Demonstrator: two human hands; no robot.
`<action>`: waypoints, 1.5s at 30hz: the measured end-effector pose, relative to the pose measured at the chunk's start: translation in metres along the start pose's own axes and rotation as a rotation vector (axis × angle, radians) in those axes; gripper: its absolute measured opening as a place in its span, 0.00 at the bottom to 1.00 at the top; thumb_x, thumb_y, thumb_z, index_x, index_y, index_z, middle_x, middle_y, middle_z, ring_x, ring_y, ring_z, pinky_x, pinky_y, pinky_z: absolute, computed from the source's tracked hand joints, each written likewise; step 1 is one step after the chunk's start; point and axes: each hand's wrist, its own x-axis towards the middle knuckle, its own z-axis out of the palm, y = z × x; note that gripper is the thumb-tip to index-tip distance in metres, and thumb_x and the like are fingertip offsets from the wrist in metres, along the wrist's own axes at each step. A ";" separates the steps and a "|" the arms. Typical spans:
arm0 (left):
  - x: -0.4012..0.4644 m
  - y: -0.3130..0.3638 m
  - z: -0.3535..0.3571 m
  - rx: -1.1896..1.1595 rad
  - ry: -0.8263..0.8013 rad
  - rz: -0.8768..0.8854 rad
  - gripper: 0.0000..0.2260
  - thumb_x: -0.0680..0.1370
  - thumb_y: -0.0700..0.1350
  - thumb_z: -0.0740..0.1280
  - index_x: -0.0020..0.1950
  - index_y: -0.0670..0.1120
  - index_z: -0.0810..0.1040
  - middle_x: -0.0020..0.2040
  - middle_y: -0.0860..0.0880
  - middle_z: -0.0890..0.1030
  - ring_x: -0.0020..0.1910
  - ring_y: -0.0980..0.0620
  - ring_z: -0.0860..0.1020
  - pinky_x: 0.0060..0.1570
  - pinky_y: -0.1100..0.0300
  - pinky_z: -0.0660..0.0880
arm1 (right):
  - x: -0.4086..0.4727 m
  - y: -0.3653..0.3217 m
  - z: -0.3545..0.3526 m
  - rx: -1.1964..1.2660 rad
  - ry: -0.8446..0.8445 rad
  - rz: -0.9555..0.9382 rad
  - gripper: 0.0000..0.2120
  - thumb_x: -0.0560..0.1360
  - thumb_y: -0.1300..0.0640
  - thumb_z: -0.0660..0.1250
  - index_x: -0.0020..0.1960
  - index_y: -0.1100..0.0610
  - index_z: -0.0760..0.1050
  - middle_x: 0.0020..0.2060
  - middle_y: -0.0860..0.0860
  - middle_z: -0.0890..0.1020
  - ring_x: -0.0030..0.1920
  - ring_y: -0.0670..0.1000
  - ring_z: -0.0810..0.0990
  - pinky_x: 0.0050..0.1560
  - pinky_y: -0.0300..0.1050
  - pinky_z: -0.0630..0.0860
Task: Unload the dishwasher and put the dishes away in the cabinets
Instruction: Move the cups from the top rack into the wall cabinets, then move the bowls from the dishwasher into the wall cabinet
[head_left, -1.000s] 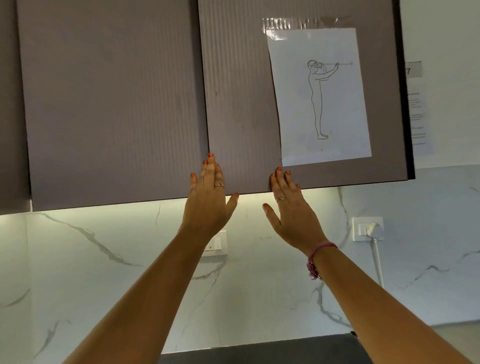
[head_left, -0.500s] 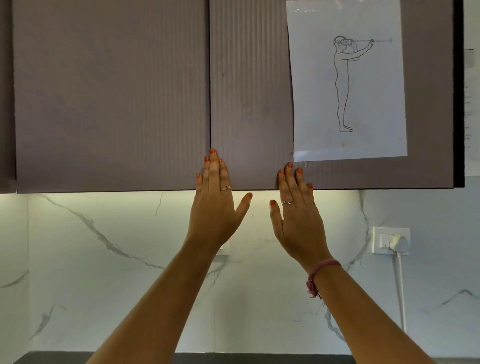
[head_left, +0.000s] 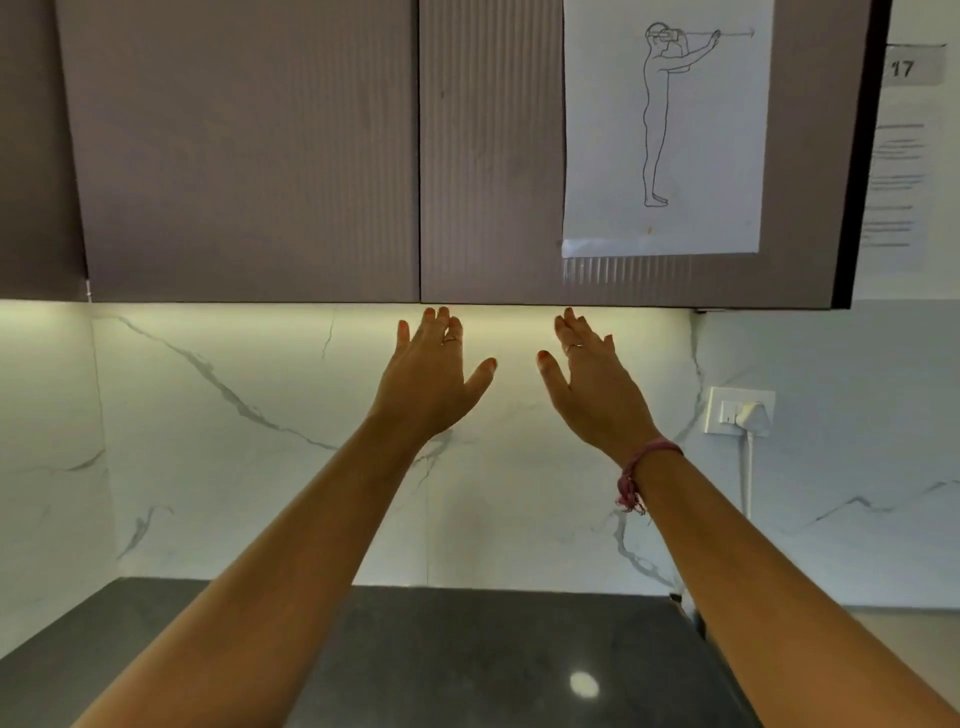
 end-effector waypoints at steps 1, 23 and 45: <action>-0.011 0.002 -0.002 0.004 -0.030 0.013 0.32 0.80 0.61 0.50 0.77 0.41 0.53 0.78 0.44 0.50 0.77 0.47 0.47 0.73 0.49 0.41 | -0.013 0.000 -0.005 0.041 -0.015 0.038 0.26 0.82 0.49 0.51 0.77 0.57 0.53 0.77 0.51 0.54 0.77 0.49 0.50 0.74 0.43 0.43; -0.382 0.139 -0.022 -0.614 -0.319 0.057 0.30 0.80 0.54 0.60 0.76 0.39 0.56 0.77 0.43 0.56 0.77 0.46 0.48 0.74 0.51 0.42 | -0.403 -0.051 -0.173 0.264 -0.028 0.544 0.18 0.78 0.56 0.63 0.67 0.58 0.72 0.63 0.52 0.75 0.63 0.46 0.72 0.61 0.25 0.63; -0.647 0.459 -0.073 -0.853 -0.699 -0.062 0.28 0.80 0.53 0.61 0.76 0.42 0.58 0.76 0.43 0.59 0.76 0.44 0.54 0.75 0.46 0.46 | -0.765 0.059 -0.434 0.229 -0.175 0.985 0.13 0.78 0.57 0.63 0.62 0.55 0.74 0.59 0.50 0.77 0.57 0.43 0.73 0.58 0.36 0.68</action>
